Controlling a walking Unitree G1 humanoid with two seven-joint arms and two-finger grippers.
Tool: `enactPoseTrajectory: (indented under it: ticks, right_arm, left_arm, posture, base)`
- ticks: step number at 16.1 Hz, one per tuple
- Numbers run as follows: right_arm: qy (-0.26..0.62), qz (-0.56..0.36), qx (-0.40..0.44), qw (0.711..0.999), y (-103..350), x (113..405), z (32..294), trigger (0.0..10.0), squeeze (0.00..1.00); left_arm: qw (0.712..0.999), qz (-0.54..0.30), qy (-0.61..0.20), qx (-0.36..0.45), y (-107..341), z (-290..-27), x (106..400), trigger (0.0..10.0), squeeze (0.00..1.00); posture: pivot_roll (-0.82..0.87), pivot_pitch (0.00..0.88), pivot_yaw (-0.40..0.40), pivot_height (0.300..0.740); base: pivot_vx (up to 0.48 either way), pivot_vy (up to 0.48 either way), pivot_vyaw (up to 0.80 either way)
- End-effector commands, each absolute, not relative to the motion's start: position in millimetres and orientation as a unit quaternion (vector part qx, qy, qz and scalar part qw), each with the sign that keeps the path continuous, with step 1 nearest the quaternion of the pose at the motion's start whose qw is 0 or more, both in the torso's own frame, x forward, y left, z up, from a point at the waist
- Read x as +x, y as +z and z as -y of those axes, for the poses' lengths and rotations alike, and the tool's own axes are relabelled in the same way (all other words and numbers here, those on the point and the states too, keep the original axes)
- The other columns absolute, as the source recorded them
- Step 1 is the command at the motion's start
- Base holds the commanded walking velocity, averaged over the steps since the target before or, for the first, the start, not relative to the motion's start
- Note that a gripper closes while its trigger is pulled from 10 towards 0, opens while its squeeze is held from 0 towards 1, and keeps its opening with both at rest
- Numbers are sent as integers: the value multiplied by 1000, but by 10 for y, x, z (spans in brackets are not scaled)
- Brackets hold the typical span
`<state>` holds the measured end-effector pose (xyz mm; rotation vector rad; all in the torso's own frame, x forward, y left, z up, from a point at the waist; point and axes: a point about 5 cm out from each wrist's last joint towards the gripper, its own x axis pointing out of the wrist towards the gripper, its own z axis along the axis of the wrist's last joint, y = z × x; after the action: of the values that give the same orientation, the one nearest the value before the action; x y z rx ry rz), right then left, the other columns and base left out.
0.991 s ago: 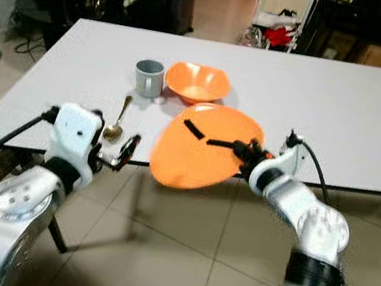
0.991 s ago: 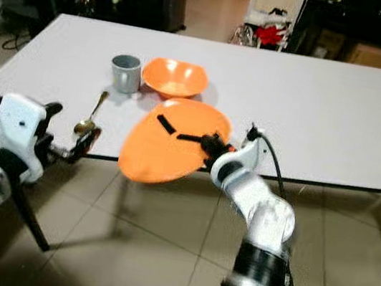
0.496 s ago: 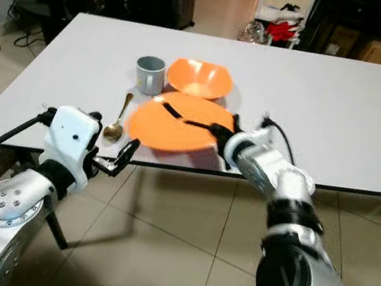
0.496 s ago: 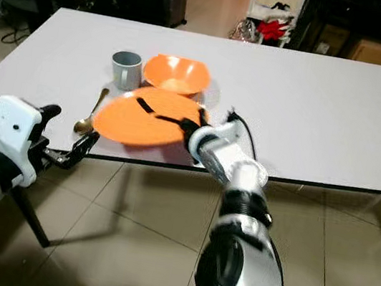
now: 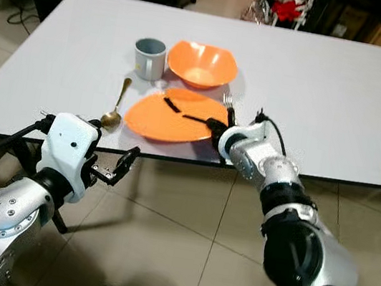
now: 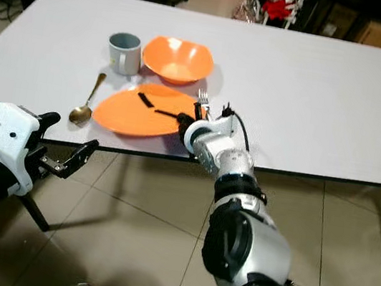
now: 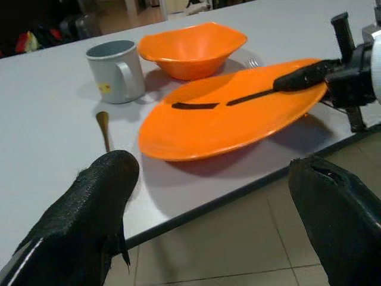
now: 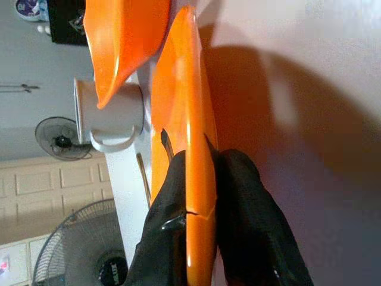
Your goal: Setting the table
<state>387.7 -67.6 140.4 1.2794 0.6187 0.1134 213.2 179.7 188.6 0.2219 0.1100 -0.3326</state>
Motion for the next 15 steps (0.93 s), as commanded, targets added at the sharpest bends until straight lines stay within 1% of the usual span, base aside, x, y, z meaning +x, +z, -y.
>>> enactPoseTrajectory:
  ticks: [1,4,6,7,8,9,10,11,13,15]
  right_arm:
    - [54,-268,589,760,1463,3913,691,10000,0]
    - [56,-267,574,772,1450,3916,657,10000,0]
    - [66,-257,559,785,1487,3932,603,10000,0]
    - [66,-254,560,786,1495,3935,596,10000,0]
    - [68,-251,556,789,1497,3936,575,10000,122]
    - [71,-248,552,793,1495,3934,556,10000,420]
    - [71,-243,552,794,1499,3936,553,10000,1000]
    - [73,-238,553,796,1502,3938,550,10000,1000]
    - [81,-229,534,810,1514,3947,564,10000,1000]
    - [71,-226,536,810,1501,3956,632,10000,1000]
  left_arm:
    - [978,-56,-165,112,1907,-1809,2096,10000,0]
    - [978,-57,-172,106,1917,-1779,2078,10000,0]
    - [977,-60,-174,105,1930,-1773,2057,10000,0]
    - [977,-61,-173,106,1932,-1776,2056,10000,0]
    - [977,-62,-172,106,1932,-1777,2047,10000,0]
    - [978,-64,-171,105,1931,-1771,2036,10000,0]
    - [978,-64,-171,105,1932,-1766,2027,10000,0]
    - [978,-65,-169,104,1934,-1768,2024,10000,0]
    - [979,-64,-164,104,1939,-1783,2030,10000,0]
    - [979,-64,-163,103,1940,-1786,2042,10000,0]
  posture:
    - [43,146,-31,740]
    - [45,166,-26,740]
    - [50,186,-24,740]
    - [51,189,-25,740]
    - [55,194,-27,740]
    - [58,196,-30,740]
    - [61,195,-33,740]
    - [62,191,-36,740]
    - [62,182,-38,740]
    - [55,175,-37,740]
  base:
    - [0,0,0]
    - [0,0,0]
    - [0,0,0]
    - [0,0,0]
    - [0,0,0]
    - [0,0,0]
    - [0,0,0]
    - [0,0,0]
    - [0,0,0]
    - [0,0,0]
